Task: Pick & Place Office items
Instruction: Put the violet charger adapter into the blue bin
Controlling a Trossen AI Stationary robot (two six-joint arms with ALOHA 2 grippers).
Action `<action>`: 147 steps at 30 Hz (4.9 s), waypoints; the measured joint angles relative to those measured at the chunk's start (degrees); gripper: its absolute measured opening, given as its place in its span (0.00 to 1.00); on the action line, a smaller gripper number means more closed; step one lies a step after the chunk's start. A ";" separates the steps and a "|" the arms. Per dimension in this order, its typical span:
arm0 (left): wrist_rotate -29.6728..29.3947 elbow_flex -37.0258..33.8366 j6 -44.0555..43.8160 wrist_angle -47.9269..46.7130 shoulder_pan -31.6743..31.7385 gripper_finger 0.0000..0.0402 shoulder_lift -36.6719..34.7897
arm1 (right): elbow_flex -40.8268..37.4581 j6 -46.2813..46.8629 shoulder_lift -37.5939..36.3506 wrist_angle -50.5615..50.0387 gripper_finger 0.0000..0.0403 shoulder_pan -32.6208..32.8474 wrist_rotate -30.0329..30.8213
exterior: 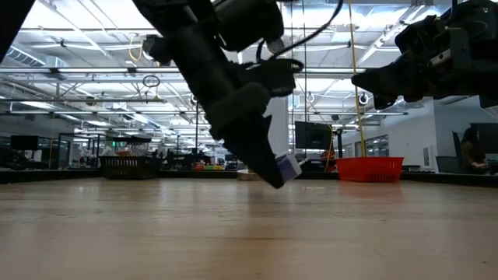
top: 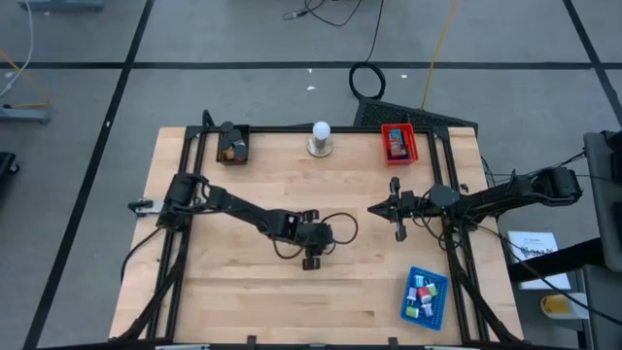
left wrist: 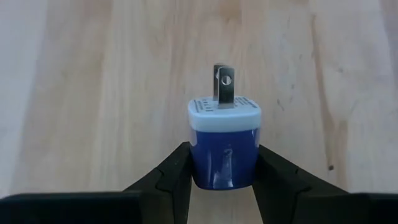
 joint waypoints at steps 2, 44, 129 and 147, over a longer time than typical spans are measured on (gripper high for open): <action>0.06 0.06 -0.72 -0.21 -0.01 0.33 0.73 | 0.00 0.00 0.00 -0.01 0.00 0.00 0.02; -13.65 -56.31 -1.22 88.61 -2.99 0.01 -13.52 | 60.88 21.26 38.63 -79.06 0.66 15.28 13.05; -13.55 -56.20 -2.38 88.12 -2.67 0.10 -13.52 | 69.84 118.37 30.30 -122.77 0.31 55.67 2.81; -14.43 -56.16 -4.93 88.86 -2.19 0.10 -13.71 | 50.80 114.01 30.21 -100.07 0.49 58.66 5.75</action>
